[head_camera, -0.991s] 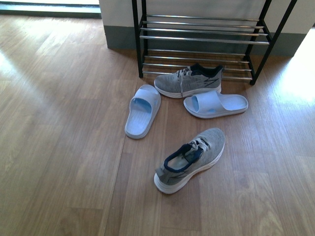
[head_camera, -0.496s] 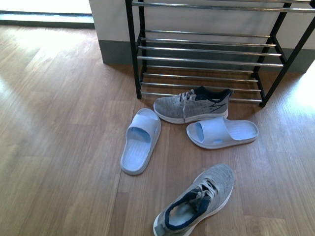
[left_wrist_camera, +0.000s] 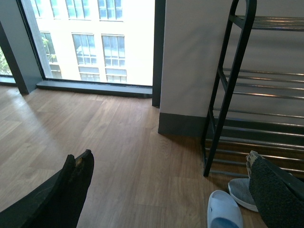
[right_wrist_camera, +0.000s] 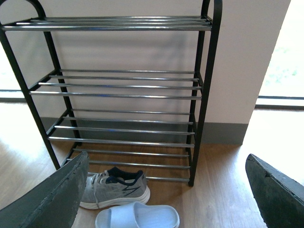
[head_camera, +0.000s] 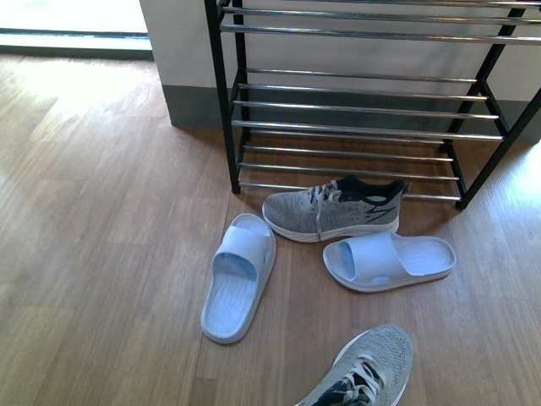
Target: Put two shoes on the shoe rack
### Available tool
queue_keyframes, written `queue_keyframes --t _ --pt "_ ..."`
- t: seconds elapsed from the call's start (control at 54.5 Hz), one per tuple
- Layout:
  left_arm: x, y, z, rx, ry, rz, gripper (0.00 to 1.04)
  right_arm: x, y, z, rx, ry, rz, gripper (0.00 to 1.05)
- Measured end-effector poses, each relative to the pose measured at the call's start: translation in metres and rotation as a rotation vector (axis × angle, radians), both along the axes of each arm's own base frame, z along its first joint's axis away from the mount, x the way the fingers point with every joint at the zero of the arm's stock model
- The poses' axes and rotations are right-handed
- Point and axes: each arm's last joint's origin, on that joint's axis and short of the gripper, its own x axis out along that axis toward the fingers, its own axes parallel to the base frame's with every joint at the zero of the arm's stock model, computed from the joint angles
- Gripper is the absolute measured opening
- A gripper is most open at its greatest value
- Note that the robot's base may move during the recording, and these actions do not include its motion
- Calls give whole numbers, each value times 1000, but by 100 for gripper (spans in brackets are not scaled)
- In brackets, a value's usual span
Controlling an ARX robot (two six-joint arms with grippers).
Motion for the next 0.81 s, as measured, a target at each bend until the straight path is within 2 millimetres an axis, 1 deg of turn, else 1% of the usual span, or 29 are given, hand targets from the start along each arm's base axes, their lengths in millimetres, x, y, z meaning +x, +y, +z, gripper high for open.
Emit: queue_keyframes --t 0.147,0.239,0.294,0.33,0.385,0.514,0.642,0.679,0.698,0.808 --pt "0 0 0 0 0 0 95 0 0 0 0 0 0 96" --pt "0 0 0 0 0 0 95 1 0 3 14 -23 168 96" --pt "0 0 0 0 0 0 95 3 1 1 28 15 232 96" --pt "0 0 0 0 0 0 95 8 4 -3 42 84 266 96" --pt "0 0 0 0 0 0 95 15 10 -4 38 139 283 96" --pt "0 0 0 0 0 0 95 37 28 0 -19 186 369 96" --pt "0 0 0 0 0 0 95 72 47 -1 -104 229 407 96" --pt "0 0 0 0 0 0 95 85 54 -4 -123 254 421 96" --pt "0 0 0 0 0 0 95 88 56 -5 -126 260 424 96" --pt "0 0 0 0 0 0 95 126 77 -21 -175 333 465 96"
